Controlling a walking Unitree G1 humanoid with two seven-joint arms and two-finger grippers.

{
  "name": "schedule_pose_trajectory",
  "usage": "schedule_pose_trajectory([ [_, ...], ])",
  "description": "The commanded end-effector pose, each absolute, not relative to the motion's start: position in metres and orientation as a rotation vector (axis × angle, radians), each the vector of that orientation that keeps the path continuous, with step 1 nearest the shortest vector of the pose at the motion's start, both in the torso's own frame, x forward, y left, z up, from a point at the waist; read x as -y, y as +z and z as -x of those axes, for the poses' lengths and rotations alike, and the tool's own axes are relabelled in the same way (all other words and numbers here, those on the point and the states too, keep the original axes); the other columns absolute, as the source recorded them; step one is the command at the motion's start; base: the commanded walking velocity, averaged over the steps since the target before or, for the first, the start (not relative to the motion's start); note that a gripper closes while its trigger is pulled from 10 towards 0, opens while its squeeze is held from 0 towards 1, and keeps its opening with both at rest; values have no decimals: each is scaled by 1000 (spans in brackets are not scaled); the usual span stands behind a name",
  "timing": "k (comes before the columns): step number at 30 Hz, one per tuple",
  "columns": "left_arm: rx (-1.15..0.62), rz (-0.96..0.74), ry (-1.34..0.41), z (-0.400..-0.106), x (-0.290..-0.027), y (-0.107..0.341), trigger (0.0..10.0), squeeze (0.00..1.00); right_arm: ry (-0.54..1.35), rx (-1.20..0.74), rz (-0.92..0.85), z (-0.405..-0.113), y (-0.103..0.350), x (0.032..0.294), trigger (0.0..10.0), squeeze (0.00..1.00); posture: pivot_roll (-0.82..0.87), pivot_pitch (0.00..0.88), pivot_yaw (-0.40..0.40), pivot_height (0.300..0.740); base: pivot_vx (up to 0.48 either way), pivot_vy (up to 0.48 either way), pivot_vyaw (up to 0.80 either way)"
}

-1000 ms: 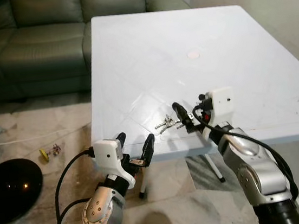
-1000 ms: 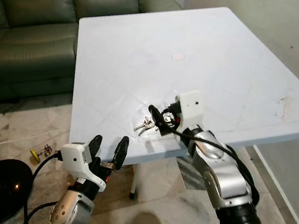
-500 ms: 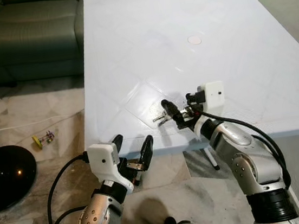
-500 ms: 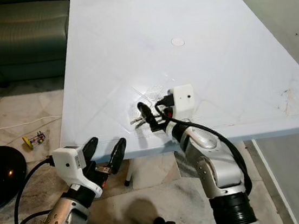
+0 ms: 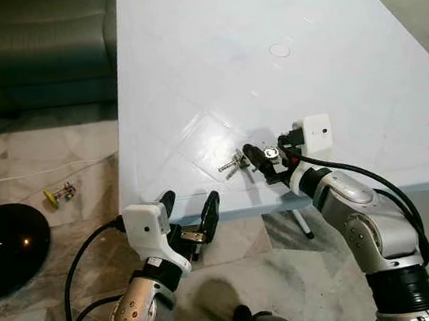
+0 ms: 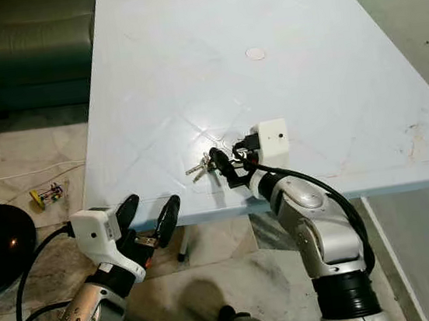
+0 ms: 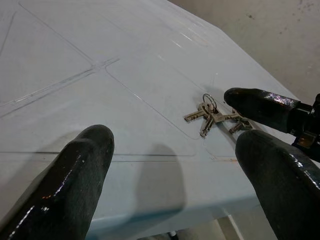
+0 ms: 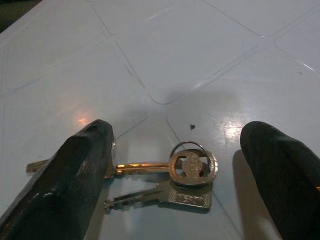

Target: Hang keys on a hook

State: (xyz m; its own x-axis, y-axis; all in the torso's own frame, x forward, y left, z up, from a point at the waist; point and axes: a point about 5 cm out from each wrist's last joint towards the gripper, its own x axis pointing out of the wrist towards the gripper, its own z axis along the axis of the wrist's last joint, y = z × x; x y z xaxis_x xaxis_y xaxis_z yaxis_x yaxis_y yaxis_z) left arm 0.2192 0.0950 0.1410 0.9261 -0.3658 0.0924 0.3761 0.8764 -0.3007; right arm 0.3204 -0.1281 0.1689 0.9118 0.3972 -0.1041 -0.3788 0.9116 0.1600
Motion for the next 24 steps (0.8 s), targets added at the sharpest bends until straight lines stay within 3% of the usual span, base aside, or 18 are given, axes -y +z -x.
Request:
schedule_pose_trajectory([
  [1,-31,344,-385,-214,-91,132,10000,0,404,-122,-137,-318,174,131,8824,0,177,286,-116,740,0,0,0],
  [2,-32,345,-384,-214,-91,132,10000,0,409,-119,-137,-317,175,131,6314,0,177,288,-116,740,0,0,0],
  [4,-33,348,-385,-214,-91,132,10000,0,410,-117,-131,-317,175,132,4863,0,176,289,-116,740,0,0,0],
  [5,-34,349,-384,-214,-91,132,10000,0,411,-102,-131,-316,176,132,1020,0,176,289,-116,740,0,0,0],
  [6,-34,349,-384,-214,-91,132,10000,0,412,-100,-129,-316,176,133,0,0,176,289,-116,740,0,0,0],
  [8,-35,350,-383,-214,-90,132,10000,0,416,-107,-127,-316,176,132,0,0,176,293,-117,740,0,0,0],
  [9,-36,352,-381,-213,-90,132,10000,0,422,-115,-122,-315,176,132,431,0,176,293,-117,740,0,0,0],
  [12,-36,355,-380,-213,-90,133,10000,0,434,-119,-114,-314,177,132,510,0,173,297,-119,740,0,0,0],
  [13,-36,356,-381,-213,-90,133,10000,0,436,-120,-109,-314,177,132,1020,0,173,297,-119,740,0,0,0],
  [14,-36,357,-380,-213,-90,133,10000,0,442,-124,-96,-314,177,131,3725,0,173,297,-119,740,0,0,0],
  [15,-36,358,-380,-213,-90,133,10000,0,445,-126,-90,-314,177,131,3725,0,173,297,-119,740,0,0,0],
  [16,-37,358,-380,-213,-90,133,10000,0,447,-130,-82,-314,177,131,4431,0,173,297,-119,740,0,0,0],
  [17,-37,359,-380,-213,-90,133,10000,0,448,-139,-70,-314,177,132,9961,0,170,302,-123,740,0,0,0],
  [24,-40,365,-377,-212,-89,134,10000,0,446,-162,-33,-315,177,131,10000,0,170,306,-125,740,0,0,0],
])
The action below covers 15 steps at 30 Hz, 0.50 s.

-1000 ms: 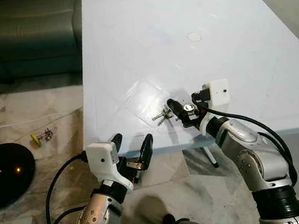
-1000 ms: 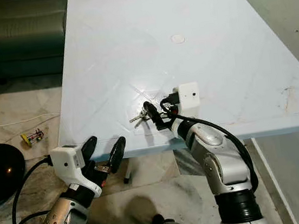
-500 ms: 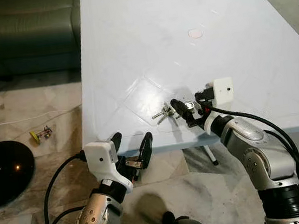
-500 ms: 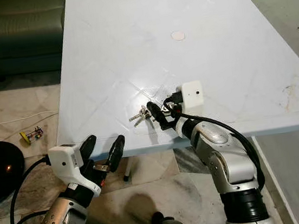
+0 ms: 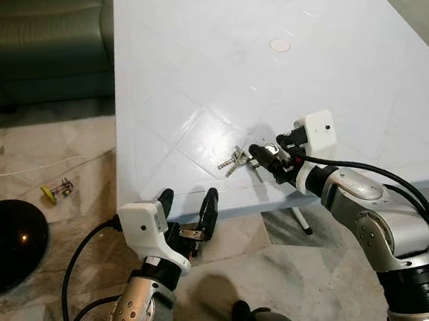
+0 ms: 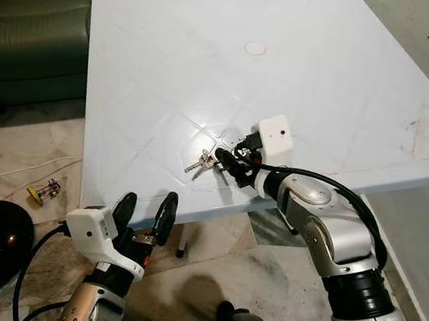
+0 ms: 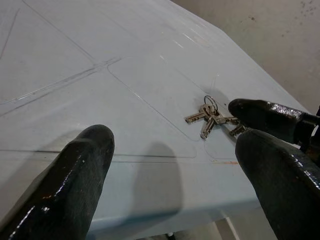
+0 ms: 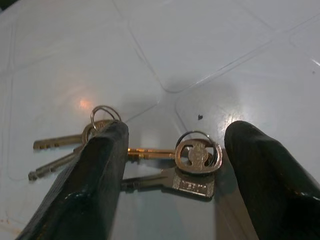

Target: Hang keys on a hook

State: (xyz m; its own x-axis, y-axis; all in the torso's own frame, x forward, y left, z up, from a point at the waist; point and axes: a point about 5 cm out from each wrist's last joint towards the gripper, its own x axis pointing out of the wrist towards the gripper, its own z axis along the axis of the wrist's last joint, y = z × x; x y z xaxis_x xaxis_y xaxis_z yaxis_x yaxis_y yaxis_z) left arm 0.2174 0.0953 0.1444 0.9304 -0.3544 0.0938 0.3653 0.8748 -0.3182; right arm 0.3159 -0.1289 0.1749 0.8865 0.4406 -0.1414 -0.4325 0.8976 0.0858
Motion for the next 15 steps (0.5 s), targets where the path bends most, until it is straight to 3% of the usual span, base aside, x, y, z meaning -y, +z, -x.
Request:
schedule_pose_trajectory([
  [1,-41,365,-375,-212,-89,134,10000,0,446,-162,-24,-315,178,131,10000,0,169,310,-127,740,0,0,0],
  [10,-42,370,-369,-211,-89,134,10000,0,447,-166,8,-315,178,128,10000,0,169,313,-131,740,0,0,0],
  [11,-42,374,-368,-211,-89,134,10000,0,454,-153,15,-314,179,128,7098,0,169,313,-133,740,0,0,0],
  [12,-42,375,-367,-210,-88,134,10000,0,455,-145,19,-314,180,128,7098,0,169,316,-133,740,0,0,0],
  [13,-43,376,-366,-210,-88,134,10000,0,460,-143,17,-313,180,127,3765,0,169,314,-133,740,0,0,0],
  [14,-42,378,-364,-210,-89,134,10000,0,467,-138,16,-313,180,127,2157,0,169,314,-133,740,0,0,0],
  [15,-43,379,-362,-210,-89,134,10000,0,473,-136,15,-312,181,127,1176,0,169,317,-135,740,0,0,0],
])
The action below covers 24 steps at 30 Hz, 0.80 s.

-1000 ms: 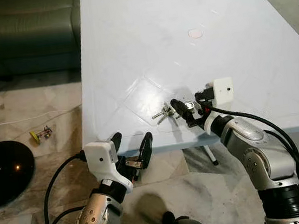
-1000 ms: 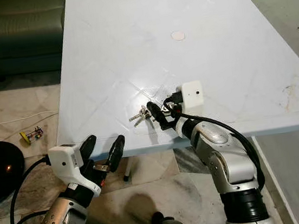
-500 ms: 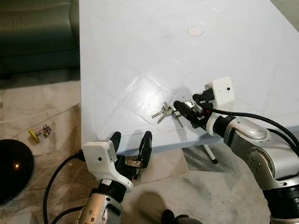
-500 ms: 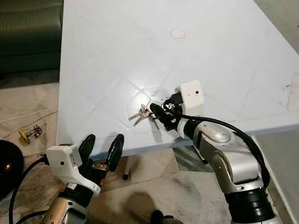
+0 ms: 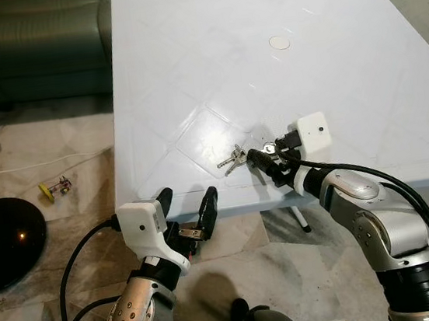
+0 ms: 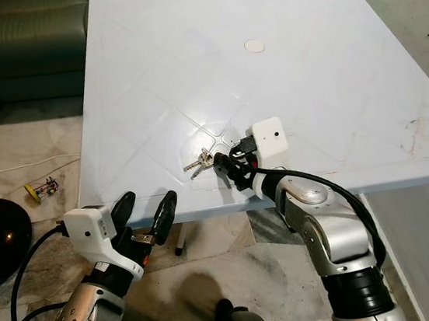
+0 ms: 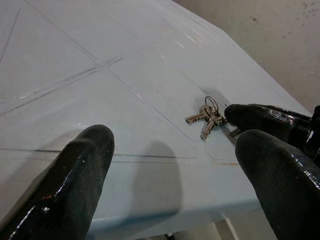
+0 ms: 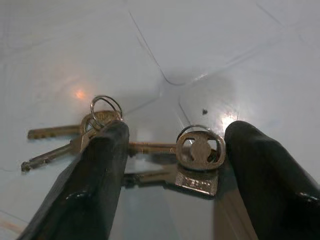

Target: Hang keys on a hook

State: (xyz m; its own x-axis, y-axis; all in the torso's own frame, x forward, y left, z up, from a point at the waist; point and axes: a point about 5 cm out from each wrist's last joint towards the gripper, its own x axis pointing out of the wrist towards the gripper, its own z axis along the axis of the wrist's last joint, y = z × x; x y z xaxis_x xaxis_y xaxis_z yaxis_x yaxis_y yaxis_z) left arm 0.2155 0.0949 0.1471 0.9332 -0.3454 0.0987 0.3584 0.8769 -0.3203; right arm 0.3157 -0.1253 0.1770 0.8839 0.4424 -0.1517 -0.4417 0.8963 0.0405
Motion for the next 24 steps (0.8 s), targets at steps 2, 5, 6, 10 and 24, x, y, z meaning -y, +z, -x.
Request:
schedule_pose_trajectory([
  [2,-42,380,-361,-210,-89,134,10000,0,476,-131,18,-312,181,127,0,0,169,317,-135,740,0,0,0],
  [5,-42,380,-361,-211,-89,134,10000,0,482,-129,26,-312,182,127,0,0,168,317,-135,740,0,0,0],
  [6,-42,381,-360,-211,-89,134,10000,0,485,-124,30,-312,182,127,0,0,168,317,-135,740,0,0,0],
  [10,-41,380,-359,-211,-88,135,10000,0,496,-115,30,-311,183,127,0,0,168,317,-135,740,0,0,0],
  [24,-42,386,-355,-210,-88,135,10000,0,503,-99,65,-312,185,128,10000,0,169,322,-138,740,0,0,0],
])
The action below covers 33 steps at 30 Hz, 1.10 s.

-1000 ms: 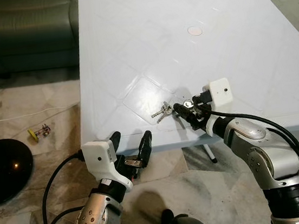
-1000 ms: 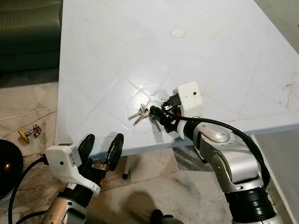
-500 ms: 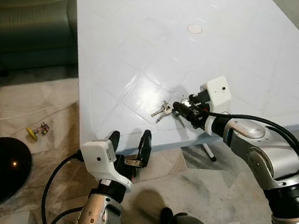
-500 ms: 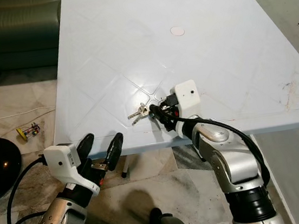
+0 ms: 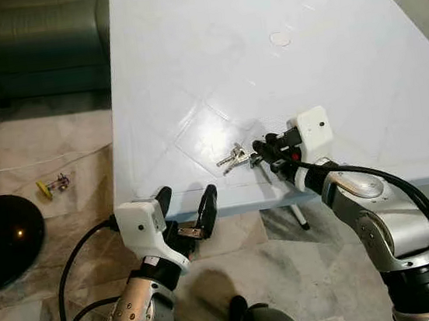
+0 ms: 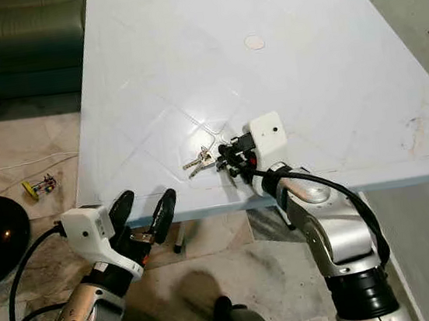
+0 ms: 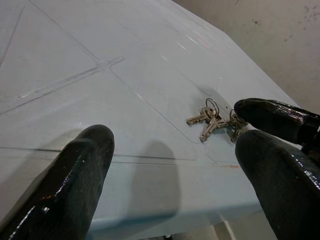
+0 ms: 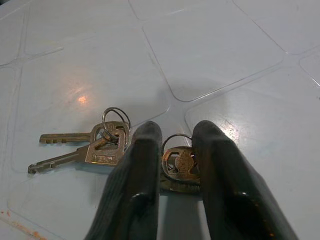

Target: Hang keys on a hook

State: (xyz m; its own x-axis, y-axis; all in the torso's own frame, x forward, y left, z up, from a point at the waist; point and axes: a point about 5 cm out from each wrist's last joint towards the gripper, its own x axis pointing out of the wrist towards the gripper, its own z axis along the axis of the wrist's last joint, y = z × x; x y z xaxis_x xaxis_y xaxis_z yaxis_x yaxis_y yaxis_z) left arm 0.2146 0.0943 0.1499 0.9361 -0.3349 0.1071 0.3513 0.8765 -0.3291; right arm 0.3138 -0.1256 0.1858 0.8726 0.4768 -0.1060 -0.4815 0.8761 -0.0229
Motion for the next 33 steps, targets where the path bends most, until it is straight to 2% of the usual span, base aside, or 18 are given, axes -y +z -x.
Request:
schedule_pose_trajectory([
  [1,-42,386,-354,-210,-88,135,10000,0,499,-103,60,-313,185,127,10000,0,169,322,-138,740,0,0,0],
  [3,-42,386,-354,-209,-88,135,10000,0,495,-81,8,-315,188,126,10000,16,170,323,-139,740,0,0,0],
  [4,-42,387,-354,-209,-87,135,10000,0,480,-63,-18,-316,190,126,10000,1000,170,323,-139,740,0,0,0],
  [25,-41,390,-351,-209,-85,135,10000,0,476,-46,-39,-317,195,124,10000,1000,172,322,-141,740,0,0,0],
  [33,-39,393,-353,-208,-85,136,10000,0,570,-11,-59,-311,200,116,10000,1000,174,319,-143,740,0,0,0],
])
